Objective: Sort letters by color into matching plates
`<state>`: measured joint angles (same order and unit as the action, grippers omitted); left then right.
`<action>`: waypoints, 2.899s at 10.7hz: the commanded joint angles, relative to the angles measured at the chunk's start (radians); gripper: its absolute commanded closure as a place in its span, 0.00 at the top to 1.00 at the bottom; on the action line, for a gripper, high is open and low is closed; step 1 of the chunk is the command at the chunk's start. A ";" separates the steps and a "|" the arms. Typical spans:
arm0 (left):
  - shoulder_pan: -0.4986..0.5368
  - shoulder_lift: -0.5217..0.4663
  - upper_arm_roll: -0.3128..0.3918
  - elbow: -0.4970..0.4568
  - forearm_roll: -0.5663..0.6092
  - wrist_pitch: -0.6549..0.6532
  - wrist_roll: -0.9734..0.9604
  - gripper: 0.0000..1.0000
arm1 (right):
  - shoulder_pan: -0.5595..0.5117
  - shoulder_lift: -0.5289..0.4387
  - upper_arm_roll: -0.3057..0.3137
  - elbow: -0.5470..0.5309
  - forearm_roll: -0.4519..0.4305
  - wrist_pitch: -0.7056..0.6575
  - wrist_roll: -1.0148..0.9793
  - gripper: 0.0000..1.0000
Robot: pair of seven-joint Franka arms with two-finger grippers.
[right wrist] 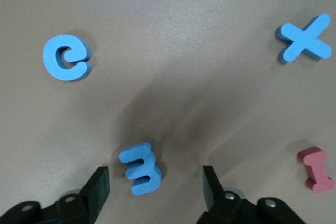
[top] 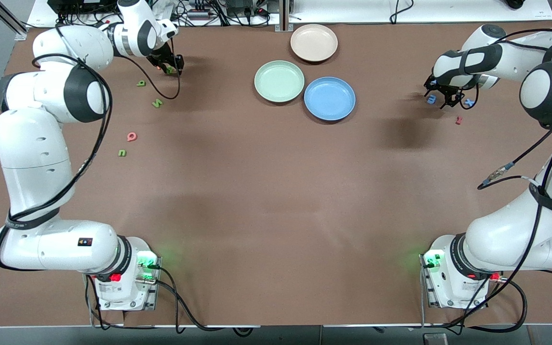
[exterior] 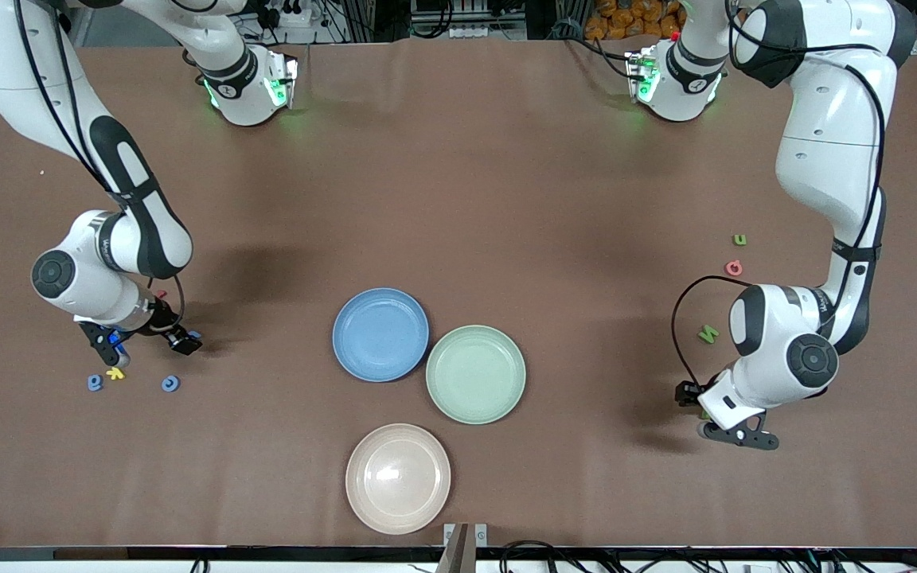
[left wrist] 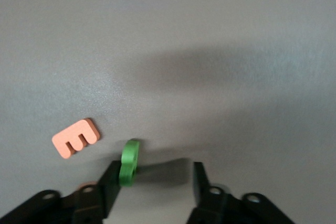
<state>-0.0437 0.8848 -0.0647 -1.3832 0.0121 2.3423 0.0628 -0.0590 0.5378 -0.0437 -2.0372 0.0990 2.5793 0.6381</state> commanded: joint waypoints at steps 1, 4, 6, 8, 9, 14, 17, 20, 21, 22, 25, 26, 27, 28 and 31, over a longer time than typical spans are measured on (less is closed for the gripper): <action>-0.013 0.002 0.006 0.018 -0.040 -0.012 -0.075 0.00 | 0.010 0.014 0.001 -0.006 0.013 0.035 -0.008 0.72; -0.013 0.002 0.005 0.018 -0.009 -0.012 -0.074 0.00 | 0.011 0.019 0.001 -0.006 0.011 0.035 -0.008 0.58; -0.013 -0.004 0.002 0.018 -0.009 -0.012 -0.078 0.00 | 0.011 0.019 0.001 -0.006 0.011 0.035 -0.009 0.45; -0.022 -0.021 -0.001 0.018 -0.017 -0.014 -0.090 0.00 | 0.011 0.019 0.001 -0.006 0.011 0.035 -0.011 0.34; -0.036 -0.030 0.000 0.018 -0.020 -0.014 -0.101 0.00 | 0.011 0.021 0.001 -0.006 0.011 0.038 -0.009 0.28; -0.143 -0.070 0.000 0.015 -0.018 -0.035 -0.360 0.00 | 0.019 0.005 0.002 0.023 0.008 0.015 -0.130 0.13; -0.221 -0.090 -0.017 0.015 -0.020 -0.035 -0.606 0.00 | 0.047 -0.047 0.005 0.135 0.007 -0.190 -0.357 0.17; -0.243 -0.090 -0.114 0.024 -0.018 -0.031 -0.812 0.00 | 0.119 -0.052 0.007 0.192 -0.004 -0.225 -0.571 0.18; -0.245 -0.087 -0.147 0.032 -0.018 -0.008 -0.872 0.00 | 0.163 -0.048 0.007 0.206 -0.010 -0.226 -0.616 0.18; -0.261 -0.084 -0.161 0.044 -0.018 0.065 -0.921 0.00 | 0.213 -0.048 0.007 0.224 -0.010 -0.226 -0.642 0.18; -0.326 -0.073 -0.159 0.043 -0.018 0.198 -1.047 0.00 | 0.356 -0.041 0.007 0.284 -0.025 -0.228 -0.692 0.18; -0.341 -0.073 -0.159 0.043 -0.017 0.207 -1.066 0.00 | 0.402 -0.039 0.007 0.295 -0.024 -0.228 -0.692 0.18; -0.347 -0.073 -0.159 0.041 -0.017 0.209 -1.069 0.27 | 0.439 -0.032 0.008 0.299 -0.022 -0.226 -0.692 0.18; -0.358 -0.073 -0.152 0.038 -0.003 0.210 -1.049 0.99 | 0.468 -0.015 0.021 0.319 -0.018 -0.226 -0.689 0.18; -0.349 -0.076 -0.150 0.011 0.121 0.200 -1.051 1.00 | 0.524 0.039 0.042 0.331 -0.016 -0.225 -0.667 0.18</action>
<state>-0.3973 0.8134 -0.2274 -1.3444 0.0358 2.5358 -0.9809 0.4418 0.5206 -0.0086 -1.7420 0.0899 2.3644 -0.0339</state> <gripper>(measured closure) 0.458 0.705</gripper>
